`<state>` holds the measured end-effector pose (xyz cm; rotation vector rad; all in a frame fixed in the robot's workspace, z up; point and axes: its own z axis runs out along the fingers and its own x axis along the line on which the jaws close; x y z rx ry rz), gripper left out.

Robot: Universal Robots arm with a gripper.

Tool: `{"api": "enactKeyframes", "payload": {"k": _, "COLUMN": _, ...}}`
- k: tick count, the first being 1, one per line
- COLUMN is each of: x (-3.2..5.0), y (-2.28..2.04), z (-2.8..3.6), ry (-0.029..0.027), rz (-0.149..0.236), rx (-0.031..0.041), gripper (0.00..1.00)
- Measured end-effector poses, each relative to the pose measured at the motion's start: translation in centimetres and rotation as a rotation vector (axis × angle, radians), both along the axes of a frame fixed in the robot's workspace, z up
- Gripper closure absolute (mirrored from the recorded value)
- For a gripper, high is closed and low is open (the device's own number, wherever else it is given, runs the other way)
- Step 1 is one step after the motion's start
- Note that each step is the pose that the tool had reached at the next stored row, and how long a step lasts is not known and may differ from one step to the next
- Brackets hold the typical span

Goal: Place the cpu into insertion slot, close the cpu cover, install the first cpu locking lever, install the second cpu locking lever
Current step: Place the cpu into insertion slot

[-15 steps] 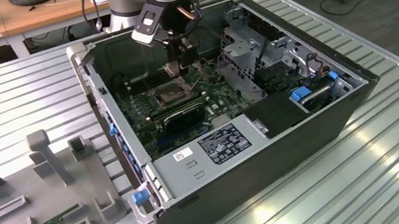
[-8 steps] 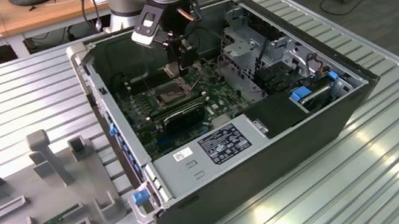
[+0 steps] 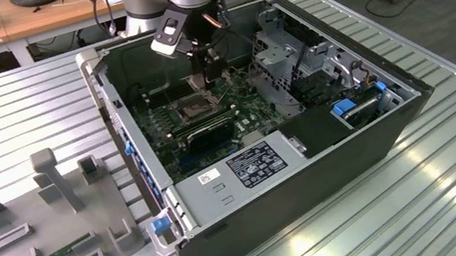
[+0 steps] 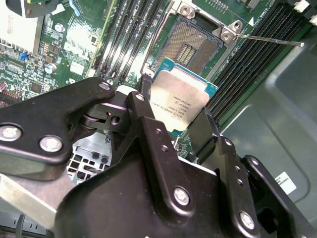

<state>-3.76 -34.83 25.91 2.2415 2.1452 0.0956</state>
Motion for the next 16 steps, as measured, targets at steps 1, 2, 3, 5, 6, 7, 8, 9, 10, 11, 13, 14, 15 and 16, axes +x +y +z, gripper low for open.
{"api": "enactKeyframes", "payload": {"k": 1, "x": 0.0, "y": 0.0, "z": 0.0, "ry": 0.0, "rz": 0.0, "rx": 0.0, "gripper": 0.46}}
{"api": "enactKeyframes", "payload": {"k": 2, "x": 0.0, "y": 0.0, "z": -0.01, "ry": 0.0, "rz": 0.0, "rx": 0.0, "gripper": 0.46}}
{"api": "enactKeyframes", "payload": {"k": 3, "x": 0.0, "y": 0.0, "z": -0.01, "ry": 0.0, "rz": 0.0, "rx": 0.0, "gripper": 0.46}}
{"api": "enactKeyframes", "payload": {"k": 5, "x": 0.0, "y": 0.0, "z": -0.02, "ry": 0.0, "rz": 0.0, "rx": -0.0001, "gripper": 0.46}}
{"api": "enactKeyframes", "payload": {"k": 6, "x": 0.0, "y": 0.0, "z": -0.02, "ry": 0.0, "rz": 0.0, "rx": -0.0001, "gripper": 0.46}}
{"api": "enactKeyframes", "payload": {"k": 7, "x": 0.0, "y": 0.0, "z": -0.04, "ry": -0.0001, "rz": 0.0, "rx": 0.0001, "gripper": 0.46}}
{"api": "enactKeyframes", "payload": {"k": 8, "x": 0.0, "y": 0.01, "z": -0.09, "ry": -0.0003, "rz": 0.0, "rx": 0.0005, "gripper": 0.46}}
{"api": "enactKeyframes", "payload": {"k": 9, "x": 0.0, "y": 0.0, "z": -0.15, "ry": -0.0002, "rz": 0.0, "rx": 0.0004, "gripper": 0.46}}
{"api": "enactKeyframes", "payload": {"k": 10, "x": -0.01, "y": 0.0, "z": -0.23, "ry": 0.0, "rz": 0.0, "rx": 0.0, "gripper": 0.46}}
{"api": "enactKeyframes", "payload": {"k": 11, "x": -0.05, "y": 0.0, "z": -0.35, "ry": -0.0001, "rz": 0.0, "rx": 0.0, "gripper": 0.46}}
{"api": "enactKeyframes", "payload": {"k": 13, "x": -0.2, "y": 0.01, "z": -0.57, "ry": -0.0001, "rz": 0.0, "rx": 0.0, "gripper": 0.46}}
{"api": "enactKeyframes", "payload": {"k": 14, "x": -0.34, "y": 0.01, "z": -0.69, "ry": -0.0001, "rz": 0.0, "rx": 0.0, "gripper": 0.46}}
{"api": "enactKeyframes", "payload": {"k": 15, "x": -0.5, "y": 0.02, "z": -0.81, "ry": -0.0001, "rz": 0.0, "rx": -0.0001, "gripper": 0.46}}
{"api": "enactKeyframes", "payload": {"k": 16, "x": -0.68, "y": 0.03, "z": -0.95, "ry": -0.0001, "rz": 0.0, "rx": 0.0, "gripper": 0.46}}
